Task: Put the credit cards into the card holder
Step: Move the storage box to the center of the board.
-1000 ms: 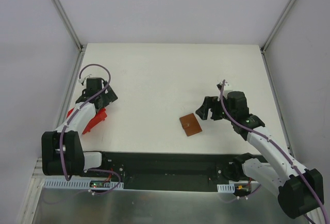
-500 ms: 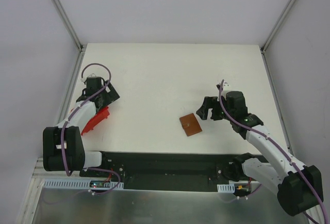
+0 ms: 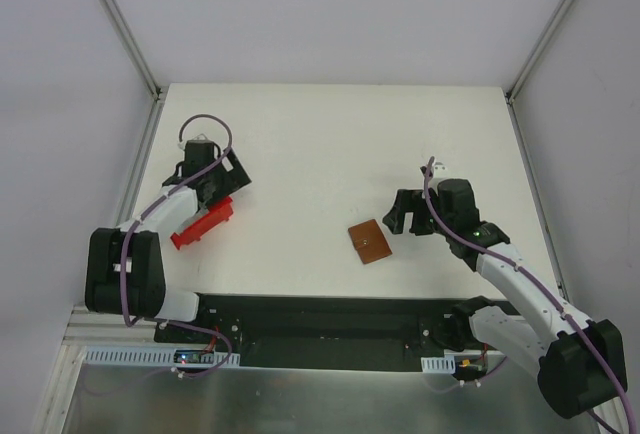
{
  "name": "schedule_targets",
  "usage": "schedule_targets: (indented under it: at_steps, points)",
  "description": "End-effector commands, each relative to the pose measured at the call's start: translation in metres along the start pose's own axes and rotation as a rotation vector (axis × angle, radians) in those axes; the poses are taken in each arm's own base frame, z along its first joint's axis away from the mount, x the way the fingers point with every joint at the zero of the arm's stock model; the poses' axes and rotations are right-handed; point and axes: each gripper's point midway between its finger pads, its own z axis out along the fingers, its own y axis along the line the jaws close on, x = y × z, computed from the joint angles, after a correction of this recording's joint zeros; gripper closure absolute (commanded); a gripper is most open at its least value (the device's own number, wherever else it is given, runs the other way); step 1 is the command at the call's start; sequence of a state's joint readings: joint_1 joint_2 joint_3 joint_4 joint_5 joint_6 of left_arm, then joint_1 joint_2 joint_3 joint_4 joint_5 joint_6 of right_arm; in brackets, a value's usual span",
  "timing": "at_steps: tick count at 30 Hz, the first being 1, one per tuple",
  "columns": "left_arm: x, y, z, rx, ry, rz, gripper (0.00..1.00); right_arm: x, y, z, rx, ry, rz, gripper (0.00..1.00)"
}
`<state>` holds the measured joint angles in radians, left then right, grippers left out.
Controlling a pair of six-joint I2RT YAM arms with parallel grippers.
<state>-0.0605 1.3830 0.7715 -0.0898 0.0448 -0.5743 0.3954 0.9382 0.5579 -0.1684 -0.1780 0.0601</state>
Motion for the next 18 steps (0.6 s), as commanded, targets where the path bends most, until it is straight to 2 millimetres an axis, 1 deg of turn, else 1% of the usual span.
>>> schedule_targets:
  at_steps: [1, 5, 12, 18]
  points:
    - [-0.018, -0.044, 0.002, 0.098, -0.041, -0.005, 0.05, 0.004, -0.005, -0.001, 0.028, 0.005, 0.001, 0.04]
    - [-0.009, -0.065, 0.011, 0.119, -0.014, 0.01, 0.06, 0.006, -0.012, -0.004, 0.062, 0.009, 0.01, 0.04]
    - [0.004, -0.117, 0.021, 0.181, 0.02, 0.034, 0.06, 0.01, -0.027, -0.009, 0.121, 0.001, 0.054, 0.04]
    - [0.021, -0.15, 0.03, 0.208, 0.054, 0.034, 0.06, 0.013, -0.036, -0.012, 0.138, -0.006, 0.098, 0.04]
